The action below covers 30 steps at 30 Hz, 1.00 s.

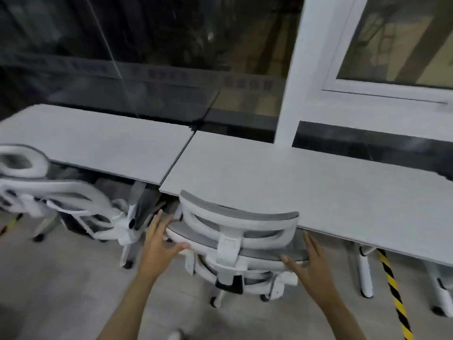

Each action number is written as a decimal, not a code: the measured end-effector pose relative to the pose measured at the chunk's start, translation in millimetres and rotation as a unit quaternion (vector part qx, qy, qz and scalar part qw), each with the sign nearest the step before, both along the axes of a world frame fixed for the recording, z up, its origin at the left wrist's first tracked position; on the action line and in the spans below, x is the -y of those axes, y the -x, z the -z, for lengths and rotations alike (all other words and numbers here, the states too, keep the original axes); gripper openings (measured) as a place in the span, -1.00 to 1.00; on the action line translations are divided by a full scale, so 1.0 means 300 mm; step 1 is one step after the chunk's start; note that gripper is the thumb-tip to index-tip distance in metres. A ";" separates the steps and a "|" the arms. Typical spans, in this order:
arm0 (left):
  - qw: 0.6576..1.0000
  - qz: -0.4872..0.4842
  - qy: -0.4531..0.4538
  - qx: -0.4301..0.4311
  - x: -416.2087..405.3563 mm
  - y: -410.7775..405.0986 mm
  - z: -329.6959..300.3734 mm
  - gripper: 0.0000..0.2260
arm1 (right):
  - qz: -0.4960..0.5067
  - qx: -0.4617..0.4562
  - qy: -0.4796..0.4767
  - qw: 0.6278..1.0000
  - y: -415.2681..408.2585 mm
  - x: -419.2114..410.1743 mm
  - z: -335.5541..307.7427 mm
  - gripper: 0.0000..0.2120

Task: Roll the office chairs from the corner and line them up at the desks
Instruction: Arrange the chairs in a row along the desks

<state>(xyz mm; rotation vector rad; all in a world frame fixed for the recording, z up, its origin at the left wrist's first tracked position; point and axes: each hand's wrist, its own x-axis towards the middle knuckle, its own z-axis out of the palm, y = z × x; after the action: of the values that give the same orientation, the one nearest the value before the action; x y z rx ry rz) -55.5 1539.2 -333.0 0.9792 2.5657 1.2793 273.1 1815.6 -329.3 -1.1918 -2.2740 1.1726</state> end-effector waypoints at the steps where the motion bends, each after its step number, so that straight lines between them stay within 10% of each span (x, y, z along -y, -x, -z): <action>1: 0.999 -0.052 -0.012 0.011 -0.001 -0.068 -0.012 -0.29 | -0.027 0.004 0.025 0.999 -0.018 -0.037 -0.005 -0.02; 6: 0.980 -0.190 0.019 0.050 0.018 -0.431 -0.067 -0.38 | -0.147 0.017 0.081 0.986 -0.116 -0.153 -0.020 -0.02; 13: 0.977 -0.183 0.097 0.041 0.027 -0.834 -0.154 -0.81 | -0.237 0.033 0.024 0.971 -0.215 -0.208 -0.047 -0.54; 30: 0.984 -0.168 0.055 0.020 0.203 -1.562 -0.165 -0.83 | -0.294 -0.001 -0.022 0.955 -0.852 0.163 -0.186 -0.70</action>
<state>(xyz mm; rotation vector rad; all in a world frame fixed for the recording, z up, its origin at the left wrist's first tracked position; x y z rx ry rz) 413.1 1478.3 -283.6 0.5084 2.8204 1.1924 528.7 1766.6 -273.6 -0.4908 -2.7308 1.2899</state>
